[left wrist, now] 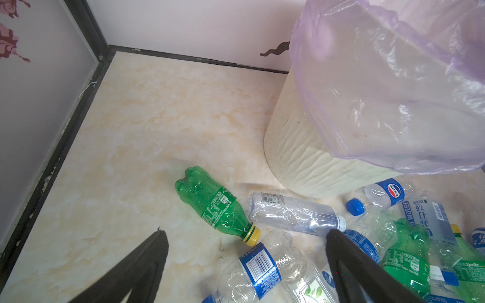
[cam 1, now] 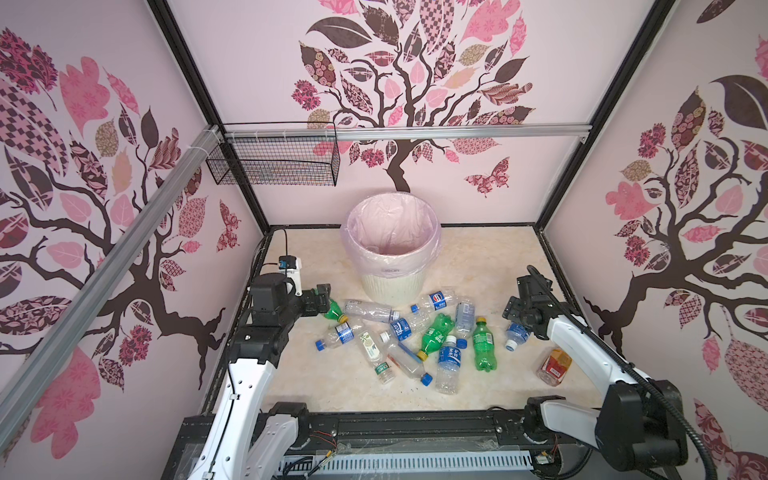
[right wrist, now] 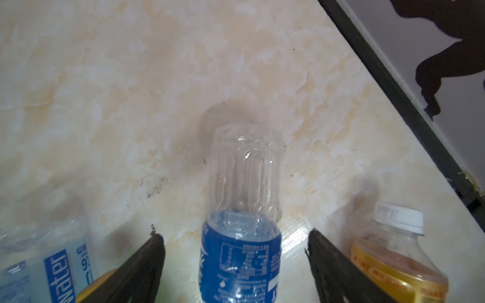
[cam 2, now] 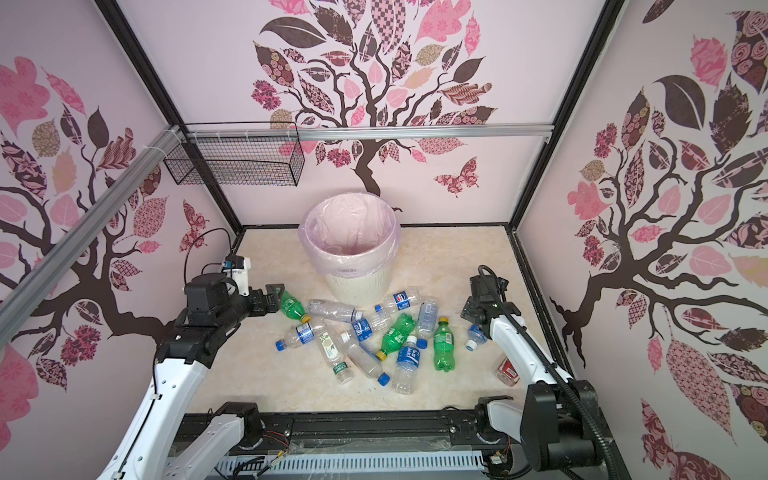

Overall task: Throw the plastic bottles in the bin
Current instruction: 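Move the right gripper back and grasp a blue-labelled water bottle, then lift the blue-labelled bottle with the right gripper toward the bin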

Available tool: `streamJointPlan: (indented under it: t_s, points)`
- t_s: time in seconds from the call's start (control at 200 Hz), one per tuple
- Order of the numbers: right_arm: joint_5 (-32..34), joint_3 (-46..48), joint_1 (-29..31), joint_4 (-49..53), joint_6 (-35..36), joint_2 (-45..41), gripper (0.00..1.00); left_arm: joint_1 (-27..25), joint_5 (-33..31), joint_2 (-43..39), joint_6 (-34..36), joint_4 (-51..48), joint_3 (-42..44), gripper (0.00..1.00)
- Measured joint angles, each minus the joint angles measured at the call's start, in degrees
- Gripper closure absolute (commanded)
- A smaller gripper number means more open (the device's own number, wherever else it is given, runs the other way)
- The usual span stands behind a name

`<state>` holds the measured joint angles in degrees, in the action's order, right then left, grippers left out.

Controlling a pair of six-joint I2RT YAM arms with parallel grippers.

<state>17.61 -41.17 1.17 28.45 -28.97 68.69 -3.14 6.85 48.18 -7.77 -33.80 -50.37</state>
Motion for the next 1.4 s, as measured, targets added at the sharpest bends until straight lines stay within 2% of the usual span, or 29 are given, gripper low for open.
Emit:
streamJointPlan:
  t_s: [0.115,0.375,0.665,0.94,1.216,1.401]
  points:
    - [-2.49,1.6,-2.54,-2.45,-1.16,0.35,0.13,0.0,0.22,0.13,-0.22,0.22,0.0,0.02]
    - [-3.56,3.72,-2.62,-8.68,-2.36,4.79,0.18,0.07,0.33,0.57,-0.37,0.17,-0.33,0.02]
    - [-4.39,4.61,-2.75,-12.96,-2.19,9.4,0.29,0.17,0.33,0.68,-0.39,0.07,-0.33,0.02]
    - [-5.49,4.35,-2.75,-16.0,-2.08,11.56,0.33,0.26,0.33,0.68,-0.46,-0.24,-0.33,0.02]
    - [-9.05,3.45,-2.8,-14.97,-0.72,10.58,0.35,0.33,0.28,0.66,-1.03,-0.22,-0.33,0.02]
    - [-12.9,-2.32,-2.8,-11.93,1.31,6.05,0.38,0.39,0.09,0.5,-1.38,-0.2,-0.33,0.02]
